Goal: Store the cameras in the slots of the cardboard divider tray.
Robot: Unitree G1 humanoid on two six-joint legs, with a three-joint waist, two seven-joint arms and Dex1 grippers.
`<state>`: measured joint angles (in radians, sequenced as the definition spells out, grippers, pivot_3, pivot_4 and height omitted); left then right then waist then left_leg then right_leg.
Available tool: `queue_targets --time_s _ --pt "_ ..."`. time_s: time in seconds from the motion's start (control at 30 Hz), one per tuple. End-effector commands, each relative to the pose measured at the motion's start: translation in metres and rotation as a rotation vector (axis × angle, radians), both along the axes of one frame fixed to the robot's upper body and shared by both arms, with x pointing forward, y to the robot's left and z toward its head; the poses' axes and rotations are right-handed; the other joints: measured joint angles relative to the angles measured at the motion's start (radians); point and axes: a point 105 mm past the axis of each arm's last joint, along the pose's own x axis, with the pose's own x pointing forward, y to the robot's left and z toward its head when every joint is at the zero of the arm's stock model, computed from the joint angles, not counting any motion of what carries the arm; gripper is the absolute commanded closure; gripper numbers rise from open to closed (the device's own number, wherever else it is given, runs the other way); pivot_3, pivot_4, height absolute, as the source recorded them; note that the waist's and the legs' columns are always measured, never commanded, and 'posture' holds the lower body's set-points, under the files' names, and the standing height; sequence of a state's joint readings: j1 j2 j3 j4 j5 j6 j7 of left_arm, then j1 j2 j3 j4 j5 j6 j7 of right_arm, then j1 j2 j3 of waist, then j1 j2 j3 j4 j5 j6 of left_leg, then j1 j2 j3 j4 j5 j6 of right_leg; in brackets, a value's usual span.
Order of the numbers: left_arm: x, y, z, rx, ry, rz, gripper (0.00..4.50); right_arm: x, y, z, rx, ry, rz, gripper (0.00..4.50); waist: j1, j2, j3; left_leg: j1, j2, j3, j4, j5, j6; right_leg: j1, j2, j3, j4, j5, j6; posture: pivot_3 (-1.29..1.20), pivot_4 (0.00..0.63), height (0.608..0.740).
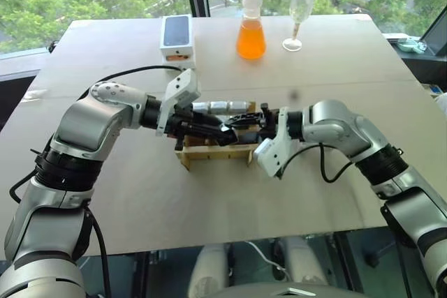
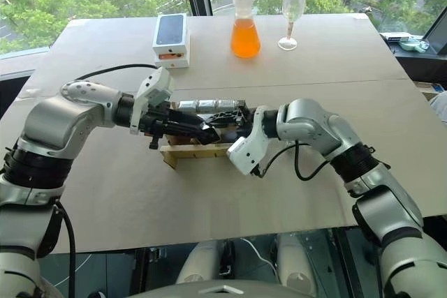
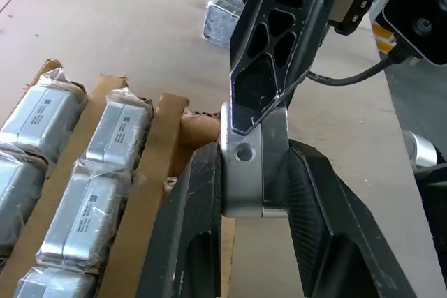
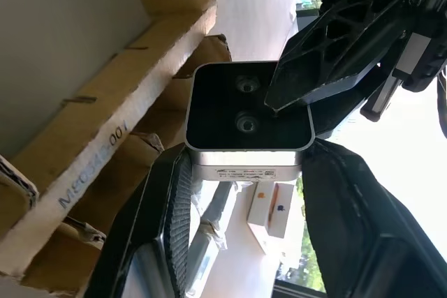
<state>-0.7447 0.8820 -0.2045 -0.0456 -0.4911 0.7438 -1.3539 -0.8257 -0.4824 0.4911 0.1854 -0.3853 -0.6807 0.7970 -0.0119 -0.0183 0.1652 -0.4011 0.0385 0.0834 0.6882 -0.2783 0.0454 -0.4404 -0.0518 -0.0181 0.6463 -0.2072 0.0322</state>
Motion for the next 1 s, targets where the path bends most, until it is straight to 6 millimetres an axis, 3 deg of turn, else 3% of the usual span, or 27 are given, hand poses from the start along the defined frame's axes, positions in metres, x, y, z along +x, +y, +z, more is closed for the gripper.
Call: queue_targets --time_s 0.03,0.33,0.4,0.5,0.57,0.7,0.8,1.0 --pt "-0.002 0.004 0.018 -0.011 -0.076 -0.051 3.81 -0.009 -0.006 0.016 0.14 0.2 -0.042 1.82 0.002 0.0 0.0 0.0 0.0 0.0 0.0 0.0 0.0 0.0 0.0 0.0 0.0 0.0 0.0 0.0 0.15 0.74" --pt "0.008 0.035 0.031 0.002 -0.187 -0.002 3.81 -0.027 -0.061 0.02 0.5 0.79 -0.183 1.82 0.003 -0.001 0.0 0.0 0.0 0.0 0.001 0.0 0.0 0.0 0.0 0.0 0.001 0.0 0.0 0.0 0.15 0.74" --pt "0.01 0.041 0.036 -0.007 -0.227 -0.001 3.81 -0.034 -0.075 0.012 0.556 0.95 -0.207 1.82 0.004 -0.001 0.0 0.001 0.0 0.0 0.001 0.0 0.0 0.001 0.0 0.0 0.001 0.0 0.0 0.0 0.15 0.74" --pt "0.01 0.049 0.036 0.008 -0.282 -0.02 3.81 -0.05 -0.098 -0.016 0.599 1.199 -0.26 1.82 0.009 -0.001 0.0 0.001 0.0 0.0 0.001 -0.001 0.002 0.001 0.0 0.0 0.002 0.0 0.0 0.0 0.15 0.74" --pt "0.011 0.055 0.033 0.019 -0.284 -0.014 3.81 -0.067 -0.108 -0.024 0.628 1.314 -0.208 1.82 0.018 -0.002 -0.001 0.001 0.0 0.0 0.001 -0.001 0.002 0.001 0.0 0.0 0.001 0.0 0.0 0.0 0.15 0.74" --pt "0.009 0.066 0.025 0.061 -0.271 -0.03 3.81 -0.088 -0.119 -0.049 0.562 1.335 -0.233 1.82 0.018 -0.002 -0.001 0.002 0.0 0.003 0.001 -0.003 0.006 0.001 0.001 0.002 0.0 0.0 0.001 0.0 0.15 0.74" --pt "0.008 0.072 0.016 0.098 -0.271 -0.053 3.81 -0.092 -0.125 -0.037 0.697 1.33 -0.106 1.82 0.017 -0.002 -0.001 0.003 0.0 0.003 0.001 -0.003 0.006 0.001 0.001 0.003 0.001 0.0 0.001 0.0 0.15 0.74" --pt "0.012 0.08 -0.008 0.129 -0.256 -0.061 3.81 -0.081 -0.139 -0.054 0.747 1.276 -0.205 1.82 0.025 -0.003 -0.001 0.005 0.001 0.003 0.004 -0.003 0.006 0.002 0.003 0.003 0.005 0.0 0.0 0.0 0.15 0.74"
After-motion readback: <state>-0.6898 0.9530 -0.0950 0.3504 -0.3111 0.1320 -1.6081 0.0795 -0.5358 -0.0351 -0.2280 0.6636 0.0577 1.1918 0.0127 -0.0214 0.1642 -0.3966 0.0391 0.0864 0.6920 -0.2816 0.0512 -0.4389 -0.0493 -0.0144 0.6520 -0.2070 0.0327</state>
